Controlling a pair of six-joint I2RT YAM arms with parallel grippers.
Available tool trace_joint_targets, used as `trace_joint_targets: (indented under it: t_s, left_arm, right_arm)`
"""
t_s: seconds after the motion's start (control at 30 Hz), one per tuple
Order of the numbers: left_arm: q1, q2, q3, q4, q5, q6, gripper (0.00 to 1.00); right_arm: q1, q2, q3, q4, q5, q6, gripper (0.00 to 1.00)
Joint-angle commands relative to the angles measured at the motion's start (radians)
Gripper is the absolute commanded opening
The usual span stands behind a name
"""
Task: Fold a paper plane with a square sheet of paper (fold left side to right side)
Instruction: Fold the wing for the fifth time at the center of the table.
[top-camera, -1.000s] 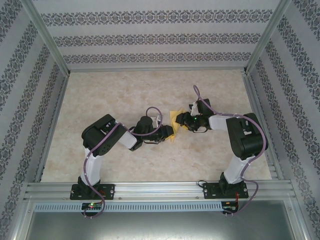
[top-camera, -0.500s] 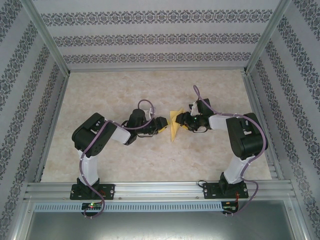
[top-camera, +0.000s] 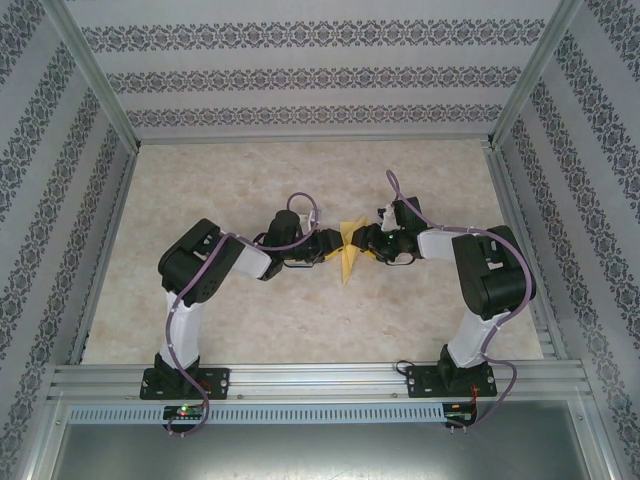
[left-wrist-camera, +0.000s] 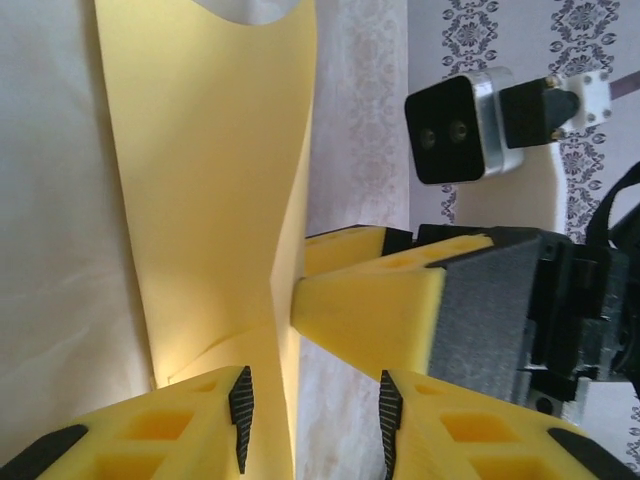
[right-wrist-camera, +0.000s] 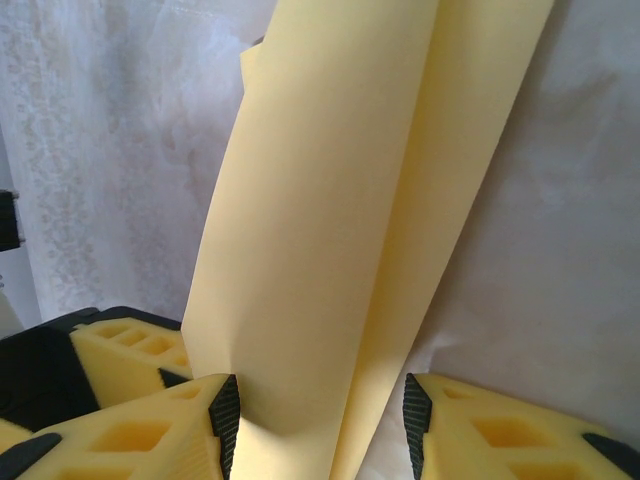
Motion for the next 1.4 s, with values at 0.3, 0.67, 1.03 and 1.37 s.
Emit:
trace_joint_targets:
  t_s: [0.3,0.67,1.03,1.37]
  left_arm:
    - [0.019,0.049,0.062,-0.041,0.035,0.044,0.35]
    - [0.025,0.085,0.093,-0.002,0.06,0.039,0.29]
    - [0.033,0.088,0.096,0.014,0.064,0.044,0.07]
    - [0.039,0.075,0.09,-0.001,0.063,0.064,0.0]
  right_arm:
    - [0.014,0.031,0.0,-0.052,0.036,-0.023,0.5]
    - [0.015,0.031,0.0,-0.055,0.035,-0.023,0.5]
    - [0.015,0.017,0.008,-0.06,0.035,-0.028,0.5]
    - [-0.028,-0.071,0.057,-0.106,0.025,-0.048,0.54]
